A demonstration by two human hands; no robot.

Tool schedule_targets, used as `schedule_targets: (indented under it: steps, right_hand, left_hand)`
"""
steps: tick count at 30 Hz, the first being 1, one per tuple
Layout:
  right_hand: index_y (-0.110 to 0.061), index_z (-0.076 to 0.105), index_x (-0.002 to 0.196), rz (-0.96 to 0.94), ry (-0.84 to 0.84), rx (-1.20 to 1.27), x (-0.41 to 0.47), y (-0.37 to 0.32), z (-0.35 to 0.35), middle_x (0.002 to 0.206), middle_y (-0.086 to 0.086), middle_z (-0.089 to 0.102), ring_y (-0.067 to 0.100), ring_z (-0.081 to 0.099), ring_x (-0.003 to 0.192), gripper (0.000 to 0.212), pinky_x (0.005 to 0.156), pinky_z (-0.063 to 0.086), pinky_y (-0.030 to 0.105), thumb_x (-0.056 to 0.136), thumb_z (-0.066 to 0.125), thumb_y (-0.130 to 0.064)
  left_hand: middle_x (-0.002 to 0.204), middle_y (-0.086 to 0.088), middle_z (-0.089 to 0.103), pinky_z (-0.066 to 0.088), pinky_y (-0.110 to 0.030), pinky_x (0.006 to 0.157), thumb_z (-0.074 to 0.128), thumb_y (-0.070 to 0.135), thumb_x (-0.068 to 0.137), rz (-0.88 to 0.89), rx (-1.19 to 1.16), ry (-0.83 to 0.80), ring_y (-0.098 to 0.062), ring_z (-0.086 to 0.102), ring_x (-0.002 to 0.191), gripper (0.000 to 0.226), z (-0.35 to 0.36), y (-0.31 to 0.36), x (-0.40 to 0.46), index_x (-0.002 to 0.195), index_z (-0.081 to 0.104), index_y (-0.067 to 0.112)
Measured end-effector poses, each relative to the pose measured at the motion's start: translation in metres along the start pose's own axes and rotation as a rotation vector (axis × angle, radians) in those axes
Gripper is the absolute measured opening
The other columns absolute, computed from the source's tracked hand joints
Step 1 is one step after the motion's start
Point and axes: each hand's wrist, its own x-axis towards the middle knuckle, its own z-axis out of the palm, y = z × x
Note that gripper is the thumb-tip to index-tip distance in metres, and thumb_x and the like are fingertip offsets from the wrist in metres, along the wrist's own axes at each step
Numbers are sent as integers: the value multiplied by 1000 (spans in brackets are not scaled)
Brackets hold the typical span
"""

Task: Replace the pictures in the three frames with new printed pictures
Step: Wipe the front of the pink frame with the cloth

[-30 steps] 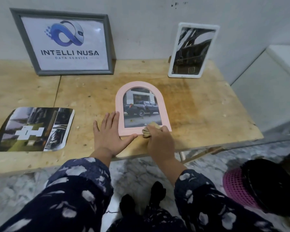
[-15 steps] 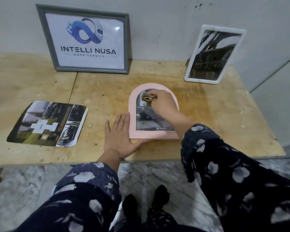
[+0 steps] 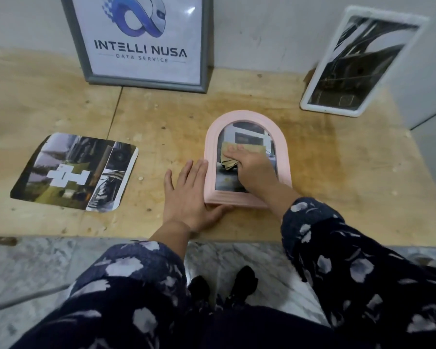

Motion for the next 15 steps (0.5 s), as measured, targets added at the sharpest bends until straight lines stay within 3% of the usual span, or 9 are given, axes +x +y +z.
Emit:
schedule_targets:
  steps: [6, 9, 13, 15]
  right_hand:
    - [-23, 62, 126, -11, 0, -161, -38, -27, -2, 127, 3, 64, 23, 58, 118, 40, 97, 44, 35, 91, 49, -10]
    - [-28, 65, 117, 23, -14, -201, -53, -36, -6, 113, -1, 70, 22, 63, 101, 34, 85, 46, 32, 92, 47, -16]
    - [-22, 64, 116, 92, -161, -157, -50, -36, -24, 115, 5, 67, 28, 59, 103, 33, 86, 47, 34, 92, 42, -12]
    - [-9, 64, 115, 156, -232, -34, -37, -33, -42, 118, 12, 65, 32, 56, 108, 31, 87, 44, 32, 93, 42, -9]
  left_hand:
    - [161, 8, 10, 0, -56, 117, 16, 92, 66, -13, 15, -4, -15, 3, 149, 113, -2, 3, -2, 154, 8, 21]
    - [162, 8, 8, -1, -56, 117, 12, 91, 65, -18, 7, -12, -15, 1, 149, 113, -3, 3, -2, 154, 6, 21]
    - [162, 8, 6, 0, -56, 117, 16, 90, 69, -13, 3, -8, -15, 0, 149, 110, -2, 4, -2, 154, 3, 21]
    - [162, 8, 5, 0, -56, 116, 17, 91, 70, -9, 5, -6, -15, -1, 149, 110, -3, 4, -3, 154, 2, 21]
